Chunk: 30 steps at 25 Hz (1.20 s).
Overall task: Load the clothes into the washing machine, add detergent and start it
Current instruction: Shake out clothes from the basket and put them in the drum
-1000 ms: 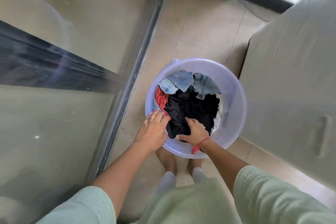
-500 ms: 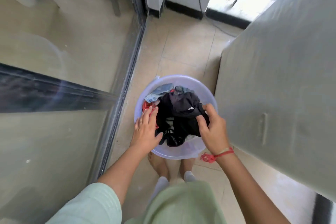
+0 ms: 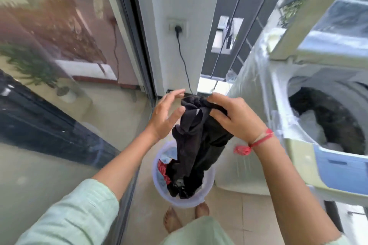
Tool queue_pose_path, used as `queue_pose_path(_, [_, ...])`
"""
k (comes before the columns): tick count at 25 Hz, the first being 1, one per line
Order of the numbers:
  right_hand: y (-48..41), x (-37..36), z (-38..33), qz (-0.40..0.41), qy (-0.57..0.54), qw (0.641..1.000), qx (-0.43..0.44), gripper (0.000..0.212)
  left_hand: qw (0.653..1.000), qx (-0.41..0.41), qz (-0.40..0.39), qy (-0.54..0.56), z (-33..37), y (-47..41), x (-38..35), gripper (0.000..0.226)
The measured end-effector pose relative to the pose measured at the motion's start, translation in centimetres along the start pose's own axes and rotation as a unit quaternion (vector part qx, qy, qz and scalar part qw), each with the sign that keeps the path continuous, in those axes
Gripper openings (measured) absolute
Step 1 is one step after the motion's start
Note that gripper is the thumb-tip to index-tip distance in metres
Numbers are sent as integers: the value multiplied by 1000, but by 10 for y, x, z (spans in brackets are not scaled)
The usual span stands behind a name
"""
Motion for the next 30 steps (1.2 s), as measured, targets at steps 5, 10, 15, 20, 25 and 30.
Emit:
queue_pose_path(5, [-25,88,-59,100,89,991,19,17,995,-58,-76,-28,110,-22,20,32])
queue_pose_path(10, [-36,120,-69,8,33,999,-41,41,978,-106,-86,-156,181,-47,80,7])
queue_pose_path(15, [-16,70,-38,-151,-162,972,-75,34,973,-126,-118,-156,233,-37,98,5])
queue_pose_path(20, [0,-49,-18,-228,-203,944,-120,55,981,-135,-89,-110,265,-25,112,2])
queue_pose_path(25, [11,-86,15,-220,-236,919,-227,43,987,-101,-54,-111,261,-14,145,9])
queue_pose_path(30, [-33,54,53,86,-222,952,-192,22,997,-33,45,-57,213,-20,193,19])
Point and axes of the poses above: each hand's wrist, its own y-axis away from the middle knuckle, its own x-axis out of the back of the hand, z = x × y, the point moved 6 cm from there along -y, towards the middle knuckle, and after that the axes turned 5 degrees about y, right-handed, at the moved point
